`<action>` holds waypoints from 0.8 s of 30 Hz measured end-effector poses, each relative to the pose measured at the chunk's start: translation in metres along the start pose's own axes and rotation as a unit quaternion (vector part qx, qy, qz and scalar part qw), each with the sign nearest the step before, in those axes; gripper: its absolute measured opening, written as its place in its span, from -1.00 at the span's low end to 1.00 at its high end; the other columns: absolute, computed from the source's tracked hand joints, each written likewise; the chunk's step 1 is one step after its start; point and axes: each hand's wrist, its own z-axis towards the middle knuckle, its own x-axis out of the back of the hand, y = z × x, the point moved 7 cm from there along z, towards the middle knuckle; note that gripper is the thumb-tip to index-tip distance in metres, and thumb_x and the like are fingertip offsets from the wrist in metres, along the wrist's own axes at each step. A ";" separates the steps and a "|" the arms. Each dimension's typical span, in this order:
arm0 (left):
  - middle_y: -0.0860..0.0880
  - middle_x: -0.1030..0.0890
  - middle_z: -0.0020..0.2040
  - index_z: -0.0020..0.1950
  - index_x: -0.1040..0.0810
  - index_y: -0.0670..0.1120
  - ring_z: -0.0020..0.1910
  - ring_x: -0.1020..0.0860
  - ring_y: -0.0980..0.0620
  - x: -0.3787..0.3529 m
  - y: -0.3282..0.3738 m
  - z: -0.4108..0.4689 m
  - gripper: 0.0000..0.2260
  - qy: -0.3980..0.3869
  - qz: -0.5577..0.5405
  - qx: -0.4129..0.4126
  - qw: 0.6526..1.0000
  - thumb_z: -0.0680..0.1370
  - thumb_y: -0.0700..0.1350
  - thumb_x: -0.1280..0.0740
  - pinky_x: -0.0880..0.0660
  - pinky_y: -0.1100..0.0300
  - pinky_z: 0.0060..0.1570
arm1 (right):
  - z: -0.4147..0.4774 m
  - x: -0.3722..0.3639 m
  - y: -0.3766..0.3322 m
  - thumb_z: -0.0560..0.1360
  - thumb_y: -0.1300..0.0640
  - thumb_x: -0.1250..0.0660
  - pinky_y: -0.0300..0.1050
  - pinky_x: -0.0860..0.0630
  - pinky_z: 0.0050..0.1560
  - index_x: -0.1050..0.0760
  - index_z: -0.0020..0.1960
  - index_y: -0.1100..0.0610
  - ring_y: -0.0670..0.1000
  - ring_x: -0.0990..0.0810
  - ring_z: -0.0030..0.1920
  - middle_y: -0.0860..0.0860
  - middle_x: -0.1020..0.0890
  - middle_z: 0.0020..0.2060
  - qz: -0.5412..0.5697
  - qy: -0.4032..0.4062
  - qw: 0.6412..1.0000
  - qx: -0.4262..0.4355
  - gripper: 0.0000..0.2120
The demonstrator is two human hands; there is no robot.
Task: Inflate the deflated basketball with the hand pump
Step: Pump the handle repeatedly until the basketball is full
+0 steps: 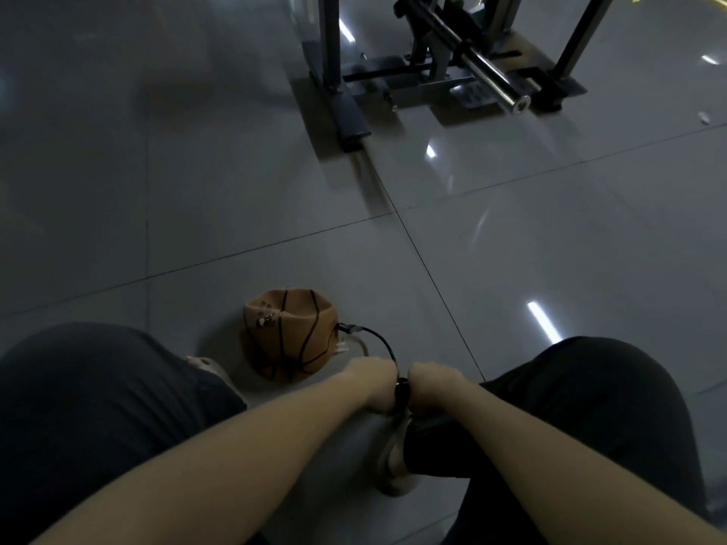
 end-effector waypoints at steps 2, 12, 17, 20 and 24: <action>-0.11 -0.56 -0.16 -0.05 -0.50 -0.12 -0.12 -0.57 -0.14 -0.009 -0.002 -0.011 -0.90 -0.051 -0.012 -0.006 0.999 0.58 -0.10 -0.30 -0.43 0.09 -0.21 | -0.011 -0.005 -0.012 0.52 0.07 -0.35 -0.02 -0.52 -0.01 -0.50 0.18 0.18 0.13 -0.57 -0.03 0.11 -0.54 -0.05 -0.005 -0.029 0.999 0.018 -0.70; -0.04 -0.53 -0.38 -0.29 -0.59 -0.09 -0.40 -0.46 -0.03 0.146 -0.019 -0.041 -0.85 0.047 -0.109 -0.016 0.993 0.48 -0.15 -0.43 -0.37 0.17 -0.41 | -0.072 0.149 -0.011 0.44 0.22 -0.41 -0.15 -0.41 -0.46 -0.58 -0.18 0.23 0.01 -0.42 -0.49 0.06 -0.50 -0.43 0.078 0.062 0.994 0.046 -0.93; -0.03 -0.53 -0.36 -0.27 -0.54 -0.09 -0.38 -0.48 -0.03 0.094 -0.032 -0.008 -0.86 0.037 -0.107 0.033 0.993 0.49 -0.14 -0.37 -0.38 0.17 -0.40 | -0.022 0.106 -0.014 0.46 0.14 -0.40 -0.14 -0.47 -0.33 -0.49 -0.24 0.12 0.02 -0.54 -0.33 0.04 -0.58 -0.32 0.059 0.082 0.994 0.038 -0.86; -0.05 -0.53 -0.28 -0.24 -0.47 -0.08 -0.28 -0.51 -0.08 0.055 -0.036 0.005 -0.84 0.046 -0.074 0.044 0.995 0.53 -0.08 -0.28 -0.43 0.14 -0.32 | 0.000 0.071 -0.014 0.47 0.04 -0.35 -0.07 -0.50 -0.25 -0.40 -0.23 0.11 0.09 -0.58 -0.21 0.03 -0.54 -0.28 0.034 0.097 0.994 0.038 -0.80; -0.15 -0.62 0.01 0.01 -0.53 -0.13 -0.04 -0.61 -0.16 0.008 -0.034 0.010 -0.84 0.051 -0.059 0.049 0.996 0.53 -0.06 -0.31 -0.48 0.09 -0.20 | 0.005 0.030 -0.015 0.47 0.00 -0.34 -0.05 -0.49 -0.15 -0.49 0.01 0.14 0.14 -0.60 -0.07 0.09 -0.59 -0.08 -0.001 0.085 0.996 0.033 -0.77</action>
